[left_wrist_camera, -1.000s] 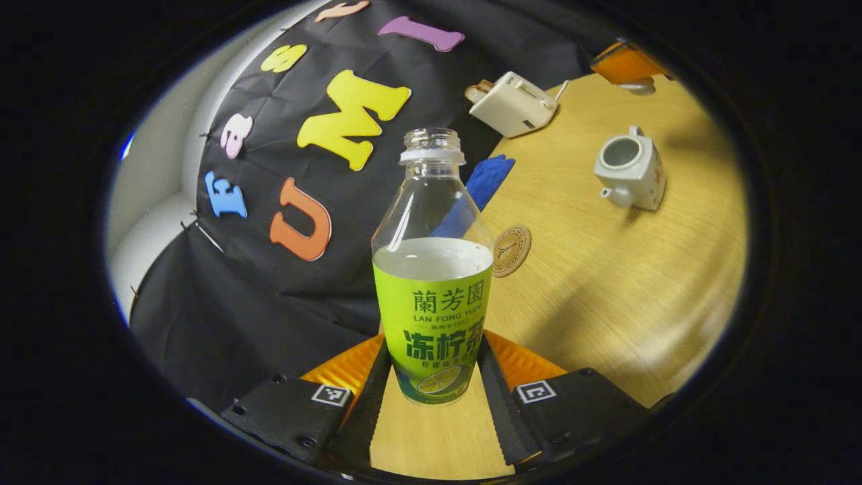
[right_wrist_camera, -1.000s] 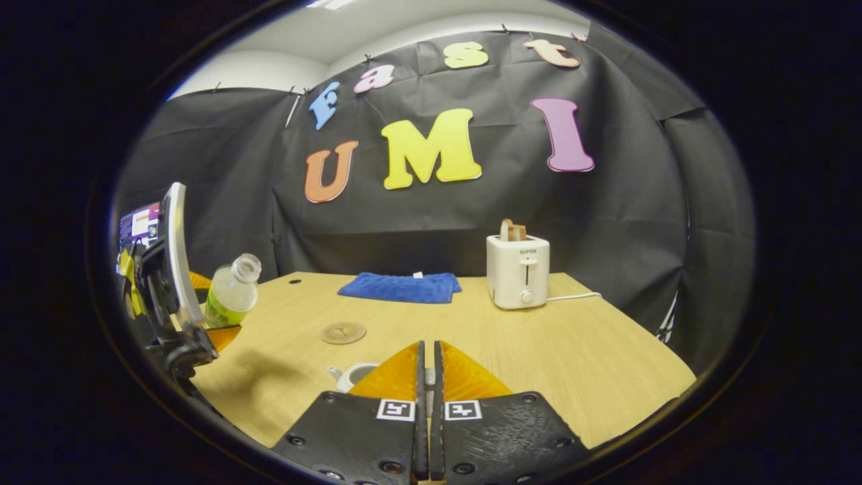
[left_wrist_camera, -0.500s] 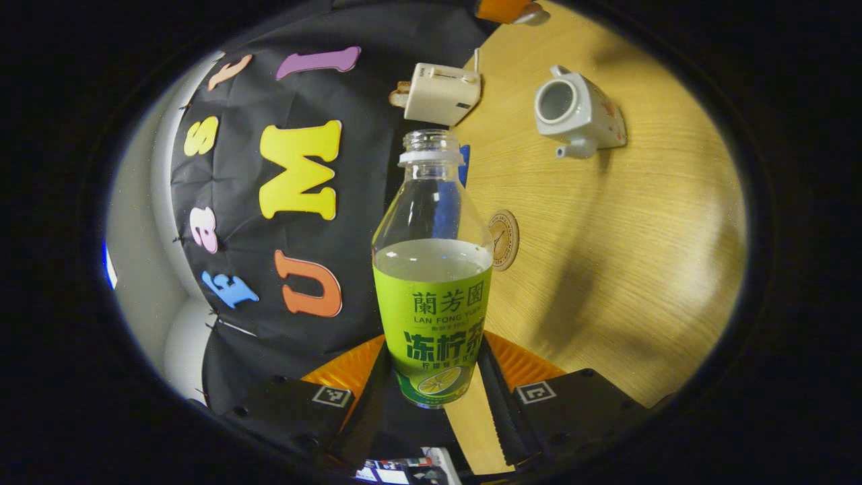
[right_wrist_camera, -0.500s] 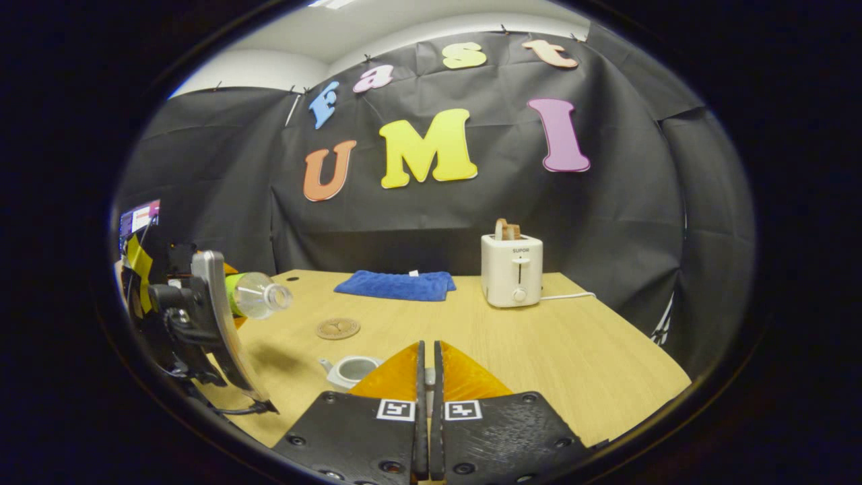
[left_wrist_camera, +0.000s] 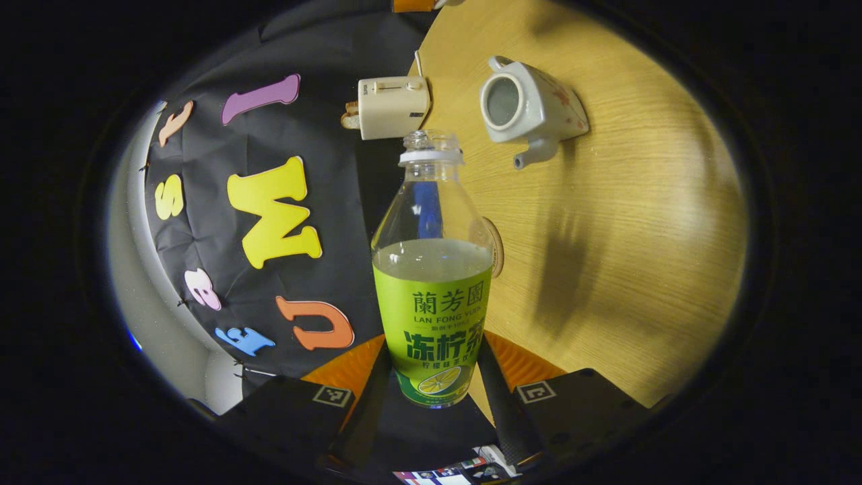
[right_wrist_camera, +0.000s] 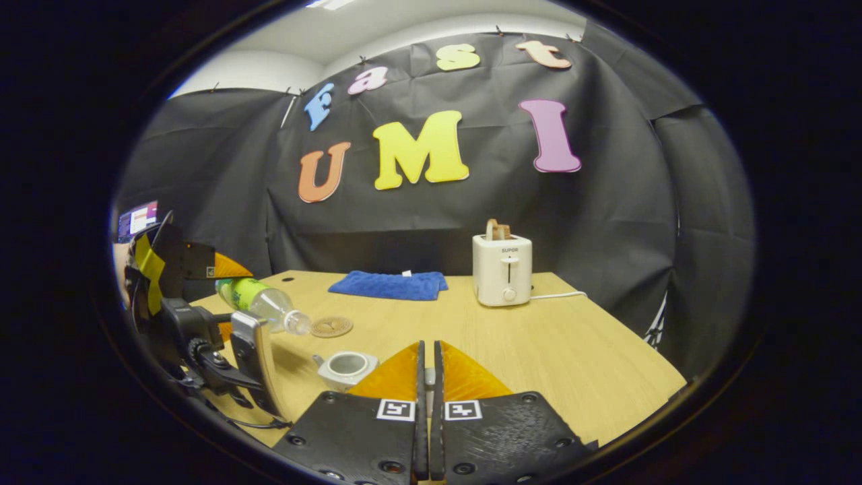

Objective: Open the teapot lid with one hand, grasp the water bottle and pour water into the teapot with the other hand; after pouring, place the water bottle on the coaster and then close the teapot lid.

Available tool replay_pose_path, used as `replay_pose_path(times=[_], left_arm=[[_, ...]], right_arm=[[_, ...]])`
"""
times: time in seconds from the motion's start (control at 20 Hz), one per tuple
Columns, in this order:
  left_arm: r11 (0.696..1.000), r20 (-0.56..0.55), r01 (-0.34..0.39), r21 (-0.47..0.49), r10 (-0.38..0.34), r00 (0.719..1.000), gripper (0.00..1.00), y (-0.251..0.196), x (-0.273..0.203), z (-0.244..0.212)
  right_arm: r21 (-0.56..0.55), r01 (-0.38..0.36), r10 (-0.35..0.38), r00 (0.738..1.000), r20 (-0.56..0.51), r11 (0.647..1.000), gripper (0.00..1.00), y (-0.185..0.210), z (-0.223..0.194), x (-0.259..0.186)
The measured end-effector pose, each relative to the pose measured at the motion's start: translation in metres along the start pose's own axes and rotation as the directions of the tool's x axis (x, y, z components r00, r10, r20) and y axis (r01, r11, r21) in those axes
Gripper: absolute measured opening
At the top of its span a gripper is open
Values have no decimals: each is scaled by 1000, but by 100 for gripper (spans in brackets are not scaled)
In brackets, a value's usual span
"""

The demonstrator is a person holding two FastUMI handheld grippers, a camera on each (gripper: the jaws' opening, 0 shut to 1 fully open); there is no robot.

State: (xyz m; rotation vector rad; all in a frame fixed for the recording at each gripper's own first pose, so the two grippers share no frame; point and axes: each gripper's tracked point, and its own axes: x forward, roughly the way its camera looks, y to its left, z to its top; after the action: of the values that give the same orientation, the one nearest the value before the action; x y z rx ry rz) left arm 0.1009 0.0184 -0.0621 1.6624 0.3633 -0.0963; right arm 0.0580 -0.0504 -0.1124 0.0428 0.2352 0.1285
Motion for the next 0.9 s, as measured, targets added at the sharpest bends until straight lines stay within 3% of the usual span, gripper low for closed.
replay_pose_path(times=[0.5,0.9], left_arm=[[982,-6,-50,185,52,999,74,12,6,18],[956,-13,-86,280,93,996,74,26,4,25]], right_arm=[[10,24,-24,1000,8,1000,1,-15,0,-6],[18,19,-19,1000,8,1000,2,-18,-2,-7]])
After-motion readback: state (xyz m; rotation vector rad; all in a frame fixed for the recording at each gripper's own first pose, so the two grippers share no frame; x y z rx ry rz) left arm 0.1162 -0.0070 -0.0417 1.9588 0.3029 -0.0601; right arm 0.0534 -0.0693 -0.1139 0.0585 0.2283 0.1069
